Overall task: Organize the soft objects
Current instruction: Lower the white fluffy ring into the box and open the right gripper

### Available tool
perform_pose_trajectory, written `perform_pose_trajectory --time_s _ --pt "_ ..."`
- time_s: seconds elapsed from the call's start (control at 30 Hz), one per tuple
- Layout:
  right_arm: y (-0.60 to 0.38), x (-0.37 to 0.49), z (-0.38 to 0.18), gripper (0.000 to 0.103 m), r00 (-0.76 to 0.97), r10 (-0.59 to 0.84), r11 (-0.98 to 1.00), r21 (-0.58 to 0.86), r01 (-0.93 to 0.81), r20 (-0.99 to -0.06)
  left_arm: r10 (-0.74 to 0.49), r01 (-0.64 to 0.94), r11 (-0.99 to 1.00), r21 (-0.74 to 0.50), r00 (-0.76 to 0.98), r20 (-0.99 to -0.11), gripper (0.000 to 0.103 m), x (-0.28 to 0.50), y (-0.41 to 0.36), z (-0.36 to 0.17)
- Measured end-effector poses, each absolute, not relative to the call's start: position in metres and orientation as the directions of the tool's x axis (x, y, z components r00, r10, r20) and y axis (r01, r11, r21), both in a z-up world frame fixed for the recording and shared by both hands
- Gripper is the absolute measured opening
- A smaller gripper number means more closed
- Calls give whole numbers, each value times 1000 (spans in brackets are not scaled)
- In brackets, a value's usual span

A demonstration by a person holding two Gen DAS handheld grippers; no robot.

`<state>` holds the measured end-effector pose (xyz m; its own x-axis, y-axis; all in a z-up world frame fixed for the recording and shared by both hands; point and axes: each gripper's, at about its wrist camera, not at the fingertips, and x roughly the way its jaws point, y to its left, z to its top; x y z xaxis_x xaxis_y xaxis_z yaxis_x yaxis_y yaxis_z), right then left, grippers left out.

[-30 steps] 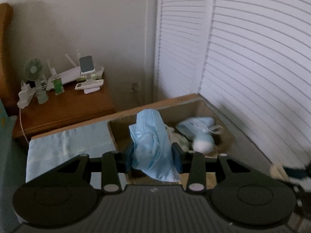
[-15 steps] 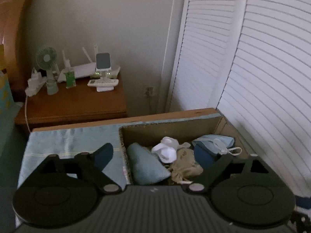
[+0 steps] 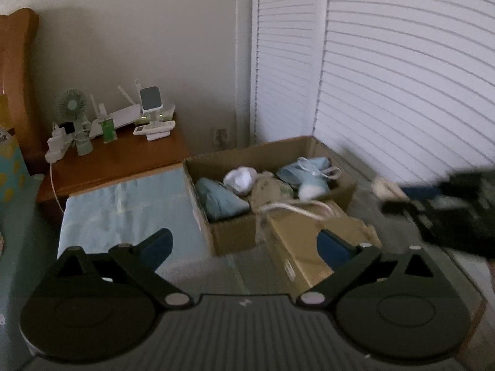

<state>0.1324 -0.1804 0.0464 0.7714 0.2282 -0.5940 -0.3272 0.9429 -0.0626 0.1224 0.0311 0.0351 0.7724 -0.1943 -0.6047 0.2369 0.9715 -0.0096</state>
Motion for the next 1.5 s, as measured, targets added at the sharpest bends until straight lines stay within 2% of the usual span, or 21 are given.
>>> perform_pose_trajectory --time_s 0.4,0.6,0.67,0.7,0.77,0.8,0.83,0.87,1.5 --pt "-139 208 72 33 762 283 901 -111 -420 -582 -207 194 977 -91 749 -629 100 87 56 14" --pt "-118 244 65 33 737 276 882 -142 -449 -617 -184 166 982 -90 743 -644 100 83 66 2" --pt "-114 255 60 36 732 268 882 -147 -449 -626 -180 157 983 -93 738 -651 100 84 69 -2" --pt "-113 259 58 44 727 269 881 -143 -450 -632 -178 152 984 -97 734 -655 100 85 71 -3" --pt "-112 266 55 67 724 262 884 -142 -445 -638 -176 151 984 -96 729 -661 100 85 72 -6" --pt "-112 267 54 86 725 258 886 -144 -442 -639 -175 152 984 -93 728 -663 100 85 73 -7" --pt "-113 266 53 100 730 255 888 -144 -436 -634 -171 151 985 -88 726 -666 100 85 73 -8" --pt "-114 265 53 103 739 255 893 -142 -428 -623 -171 152 985 -87 726 -666 100 85 73 -9" --pt "-133 212 76 103 762 272 895 -137 -425 -588 -179 169 983 -78 750 -636 100 65 60 -4"
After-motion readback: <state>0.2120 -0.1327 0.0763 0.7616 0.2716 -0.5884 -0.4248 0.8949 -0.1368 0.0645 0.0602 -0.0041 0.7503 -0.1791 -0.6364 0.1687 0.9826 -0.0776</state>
